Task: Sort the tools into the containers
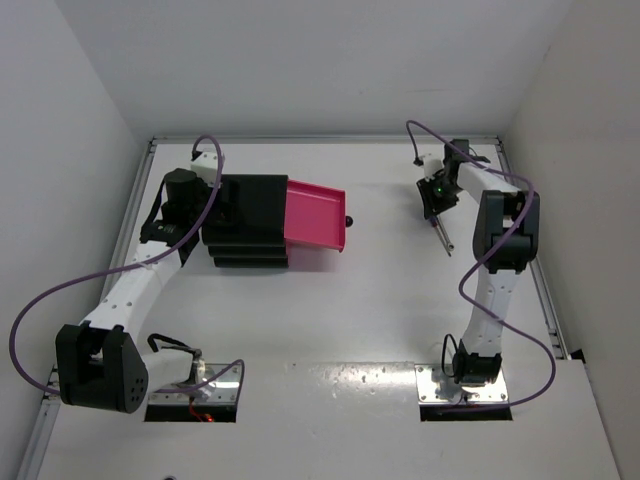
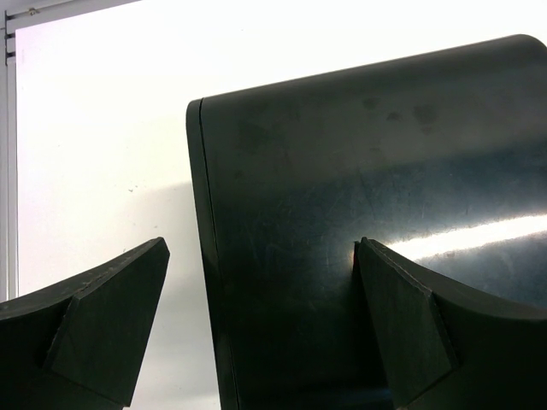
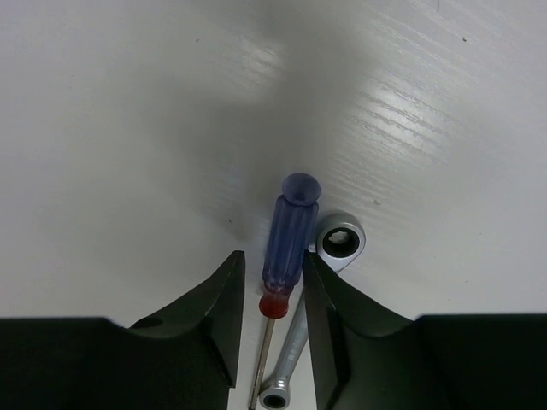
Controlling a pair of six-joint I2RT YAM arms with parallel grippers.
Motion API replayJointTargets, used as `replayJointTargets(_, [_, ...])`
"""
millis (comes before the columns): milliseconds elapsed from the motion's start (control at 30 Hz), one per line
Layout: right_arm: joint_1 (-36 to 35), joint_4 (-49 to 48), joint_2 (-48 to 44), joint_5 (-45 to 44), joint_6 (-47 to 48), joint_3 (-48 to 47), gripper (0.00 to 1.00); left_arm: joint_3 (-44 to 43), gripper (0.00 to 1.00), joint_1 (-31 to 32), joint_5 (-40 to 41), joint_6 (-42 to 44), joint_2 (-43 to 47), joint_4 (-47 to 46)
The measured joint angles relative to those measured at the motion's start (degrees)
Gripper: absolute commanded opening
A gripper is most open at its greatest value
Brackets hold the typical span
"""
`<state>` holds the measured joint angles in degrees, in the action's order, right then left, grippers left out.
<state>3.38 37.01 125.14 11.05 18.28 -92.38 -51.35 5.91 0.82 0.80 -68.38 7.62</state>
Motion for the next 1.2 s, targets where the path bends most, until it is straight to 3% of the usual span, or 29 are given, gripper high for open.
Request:
replayJointTargets(267, [-1.42, -1.95, 0.2, -1.92, 0.92, 2.03, 0.23, 0.0, 1.0, 0.0, 0.13, 0.0, 0.0, 0.0])
replayJointTargets(433, [-2.03, -2.51, 0.04, -2.75, 1.44, 2.43, 0.07, 0.0, 1.0, 0.0, 0.15, 0.0, 0.0, 0.0])
replayJointTargets(567, [-2.03, -2.91, -0.79, -1.77, 1.49, 3.41, 0.0, 0.0, 1.0, 0.0, 0.26, 0.0, 0.0, 0.0])
replayJointTargets(733, [-1.84, -1.01, -5.29, 7.96, -1.44, 5.81, 0.0, 0.0, 1.0, 0.0, 0.31, -0.02, 0.0, -0.02])
replayJointTargets(867, [-1.66, -4.42, -16.39, 19.71, -6.97, 10.43, 0.0, 0.0, 1.0, 0.0, 0.31, -0.02, 0.02, 0.0])
replayJointTargets(1033, [-2.62, -18.29, -29.77, 30.01, -18.34, 17.42, 0.0, 0.0, 1.0, -0.02, -0.07, 0.02, 0.24, 0.37])
replayJointTargets(1200, [-6.64, -32.35, -32.26, 34.47, -30.16, 19.93, 0.0, -0.02, 1.0, -0.07, -1.38, 0.02, 0.39, 0.87])
